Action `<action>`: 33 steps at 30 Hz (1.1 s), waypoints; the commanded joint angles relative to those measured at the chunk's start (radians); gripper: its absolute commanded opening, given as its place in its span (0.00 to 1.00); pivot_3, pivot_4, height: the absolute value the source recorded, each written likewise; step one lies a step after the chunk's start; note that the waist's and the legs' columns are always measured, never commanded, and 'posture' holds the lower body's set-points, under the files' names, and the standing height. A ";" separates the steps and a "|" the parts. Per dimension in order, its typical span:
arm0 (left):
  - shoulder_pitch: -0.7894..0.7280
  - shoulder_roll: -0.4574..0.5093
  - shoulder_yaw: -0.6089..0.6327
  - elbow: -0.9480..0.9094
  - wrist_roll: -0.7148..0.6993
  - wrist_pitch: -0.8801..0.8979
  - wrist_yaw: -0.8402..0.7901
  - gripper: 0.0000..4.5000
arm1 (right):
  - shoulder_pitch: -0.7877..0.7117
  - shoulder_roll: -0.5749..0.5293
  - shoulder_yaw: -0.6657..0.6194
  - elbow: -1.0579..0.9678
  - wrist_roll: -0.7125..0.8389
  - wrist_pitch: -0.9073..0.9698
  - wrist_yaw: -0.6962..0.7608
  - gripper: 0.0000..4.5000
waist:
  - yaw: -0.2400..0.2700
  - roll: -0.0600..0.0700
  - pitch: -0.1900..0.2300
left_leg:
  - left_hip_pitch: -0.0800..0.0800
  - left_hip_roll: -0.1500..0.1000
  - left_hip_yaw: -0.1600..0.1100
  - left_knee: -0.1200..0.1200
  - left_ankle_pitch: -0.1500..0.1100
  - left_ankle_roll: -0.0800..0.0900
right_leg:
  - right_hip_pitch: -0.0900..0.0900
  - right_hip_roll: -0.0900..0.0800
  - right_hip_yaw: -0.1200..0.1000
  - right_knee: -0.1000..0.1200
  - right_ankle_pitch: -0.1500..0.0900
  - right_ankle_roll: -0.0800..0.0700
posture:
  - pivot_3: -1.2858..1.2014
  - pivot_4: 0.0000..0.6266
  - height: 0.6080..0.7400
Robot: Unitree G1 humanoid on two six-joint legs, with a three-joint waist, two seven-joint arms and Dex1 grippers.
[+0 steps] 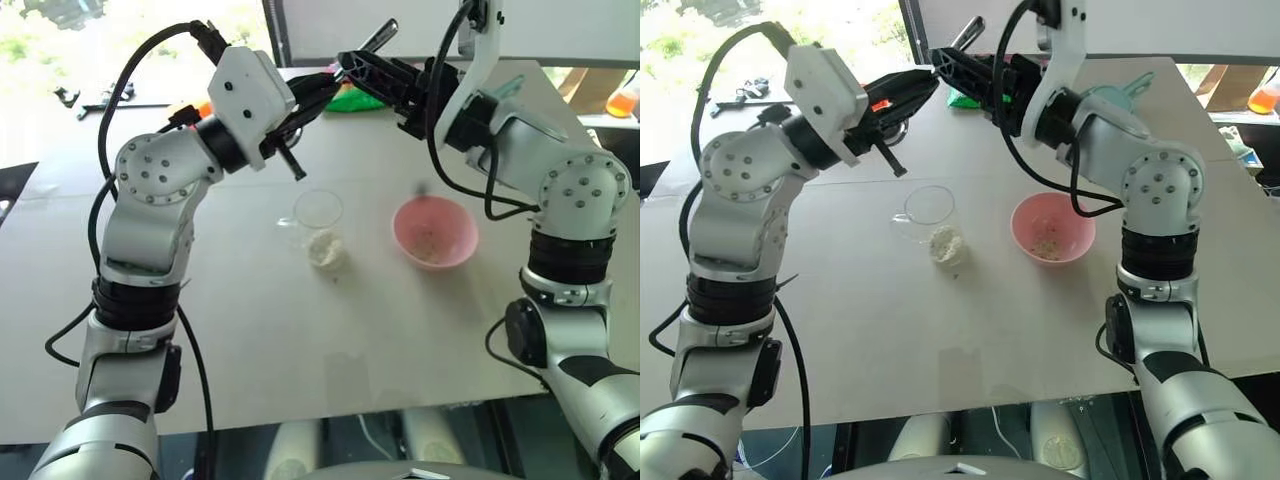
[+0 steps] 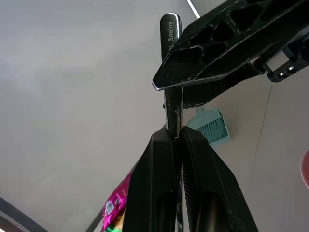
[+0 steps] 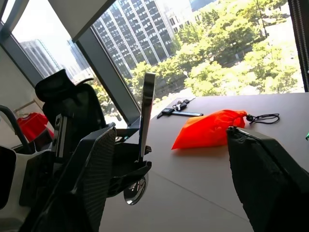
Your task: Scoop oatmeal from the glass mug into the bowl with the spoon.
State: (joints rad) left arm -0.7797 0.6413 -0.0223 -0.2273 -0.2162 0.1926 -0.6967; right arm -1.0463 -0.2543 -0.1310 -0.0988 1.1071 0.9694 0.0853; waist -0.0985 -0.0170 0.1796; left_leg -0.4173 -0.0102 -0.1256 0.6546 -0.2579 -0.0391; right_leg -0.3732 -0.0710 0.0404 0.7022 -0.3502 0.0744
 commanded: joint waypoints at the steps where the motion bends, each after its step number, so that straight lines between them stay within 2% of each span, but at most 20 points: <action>1: 0.006 0.000 0.008 -0.056 0.005 -0.003 -0.004 0.00 | -0.039 -0.001 -0.026 -0.022 0.009 -0.004 0.022 0.44 | -0.002 0.000 0.000 | 0.000 0.000 0.000 0.000 0.000 0.000 | 0.000 0.000 0.000 0.002 0.000 0.000 | 0.52 0.24 1.00; 5: 0.008 -0.001 0.010 -0.062 0.005 0.004 -0.008 0.00 | -0.035 -0.007 -0.023 -0.030 0.012 0.015 0.030 0.02 | -0.001 0.000 0.000 | 0.001 0.000 0.001 0.001 0.000 0.000 | -0.001 0.000 0.000 0.008 0.000 0.000 | 0.52 0.24 1.00; 14: 0.024 0.003 0.028 -0.052 -0.034 0.035 -0.045 0.00 | -0.040 -0.002 -0.034 -0.019 0.023 0.035 0.037 0.02 | -0.001 0.000 0.000 | 0.001 0.000 0.001 0.007 0.000 0.000 | -0.002 0.000 0.002 0.010 0.000 0.000 | 0.52 0.24 1.00; 18: 0.019 0.001 0.076 -0.073 -0.106 0.140 -0.030 0.34 | -0.050 0.002 -0.046 0.008 -0.003 0.016 0.023 0.00 | 0.000 0.000 0.000 | 0.001 0.000 0.002 0.009 0.000 0.000 | -0.002 0.000 0.003 0.010 0.000 0.000 | 0.52 0.24 1.00; 19: 0.017 0.006 0.093 -0.087 -0.142 0.194 -0.026 0.47 | -0.053 0.002 -0.053 0.020 -0.010 0.012 0.016 0.00 | -0.001 0.000 0.000 | 0.001 0.000 0.001 0.009 0.000 0.000 | -0.002 0.000 0.003 0.011 0.000 0.000 | 0.52 0.24 1.00; 21: 0.023 0.037 0.176 -0.142 -0.294 0.388 -0.011 0.67 | -0.064 -0.015 -0.075 0.070 -0.044 -0.009 -0.001 0.00 | -0.002 0.000 0.000 | 0.001 0.000 0.001 0.009 0.000 0.000 | -0.002 0.000 0.003 0.011 0.000 0.000 | 0.52 0.24 1.00; 25: 0.037 0.077 0.376 -0.204 -0.566 0.706 0.103 0.67 | -0.094 -0.045 -0.126 0.157 -0.080 -0.033 -0.018 0.00 | -0.005 0.000 0.000 | 0.001 0.000 0.001 0.009 0.000 0.000 | -0.002 0.001 0.003 0.011 0.000 0.000 | 0.52 0.24 1.00; 28: 0.100 0.082 0.523 -0.240 -0.670 0.827 0.221 0.67 | -0.116 -0.067 -0.165 0.194 -0.086 -0.029 -0.024 0.00 | -0.010 0.000 0.000 | 0.001 0.000 0.002 0.010 0.000 0.000 | -0.002 0.001 0.003 0.011 0.000 0.000 | 0.52 0.24 1.00; 31: 0.389 0.046 0.721 -0.367 -0.880 0.905 0.255 0.67 | -0.100 -0.115 -0.186 0.212 -0.100 -0.021 0.002 0.00 | -0.029 0.001 0.000 | 0.002 0.001 0.004 0.009 0.000 0.000 | -0.002 0.000 0.005 0.011 0.000 0.000 | 0.52 0.24 1.00; 33: 0.602 -0.003 0.788 -0.459 -0.928 0.891 0.268 0.67 | -0.085 -0.138 -0.194 0.215 -0.103 -0.014 0.013 0.00 | -0.029 0.001 0.000 | 0.001 0.002 0.005 0.007 0.000 0.000 | -0.003 0.000 0.005 0.010 0.000 0.000 | 0.52 0.24 1.00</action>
State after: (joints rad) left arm -0.2246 0.6505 0.6986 -0.5900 -1.0795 1.0880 -0.4409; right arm -1.1215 -0.3825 -0.3019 0.1394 0.9961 0.9588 0.0777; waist -0.1270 -0.0161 0.1793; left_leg -0.4164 -0.0078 -0.1203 0.6611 -0.2581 -0.0389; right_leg -0.3761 -0.0703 0.0457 0.7111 -0.3503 0.0744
